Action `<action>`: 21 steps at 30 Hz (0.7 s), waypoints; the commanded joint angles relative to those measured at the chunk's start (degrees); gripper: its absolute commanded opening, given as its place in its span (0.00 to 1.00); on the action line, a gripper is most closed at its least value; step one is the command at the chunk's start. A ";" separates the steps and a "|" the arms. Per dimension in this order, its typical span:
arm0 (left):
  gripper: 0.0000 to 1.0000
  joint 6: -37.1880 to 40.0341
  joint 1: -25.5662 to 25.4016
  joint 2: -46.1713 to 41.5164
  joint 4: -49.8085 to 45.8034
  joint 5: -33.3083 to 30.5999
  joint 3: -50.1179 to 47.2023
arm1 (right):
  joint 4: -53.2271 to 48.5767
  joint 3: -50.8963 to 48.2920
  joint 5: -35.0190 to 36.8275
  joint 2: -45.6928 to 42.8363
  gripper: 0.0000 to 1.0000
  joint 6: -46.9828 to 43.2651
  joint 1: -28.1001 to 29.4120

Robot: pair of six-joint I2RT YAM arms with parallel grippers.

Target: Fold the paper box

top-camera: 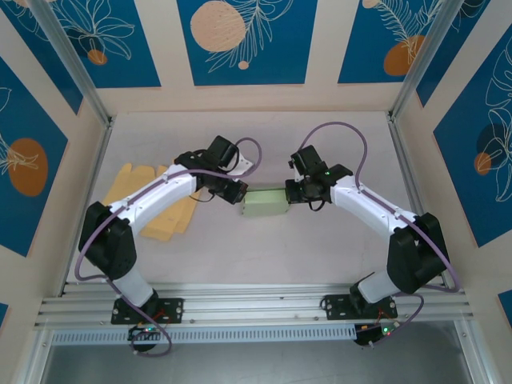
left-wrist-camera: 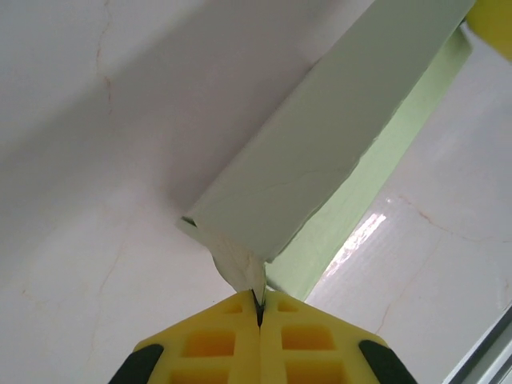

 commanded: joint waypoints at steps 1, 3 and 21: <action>0.00 -1.66 0.67 1.34 -2.52 3.72 2.56 | -2.16 2.16 0.56 0.47 0.16 -0.46 0.72; 0.00 -2.16 0.75 2.14 -2.93 4.54 3.14 | -2.79 2.69 0.80 0.48 0.16 -0.37 0.92; 0.02 -6.95 2.65 6.18 -3.27 11.90 7.48 | -2.21 2.92 1.18 2.67 0.15 -1.17 1.16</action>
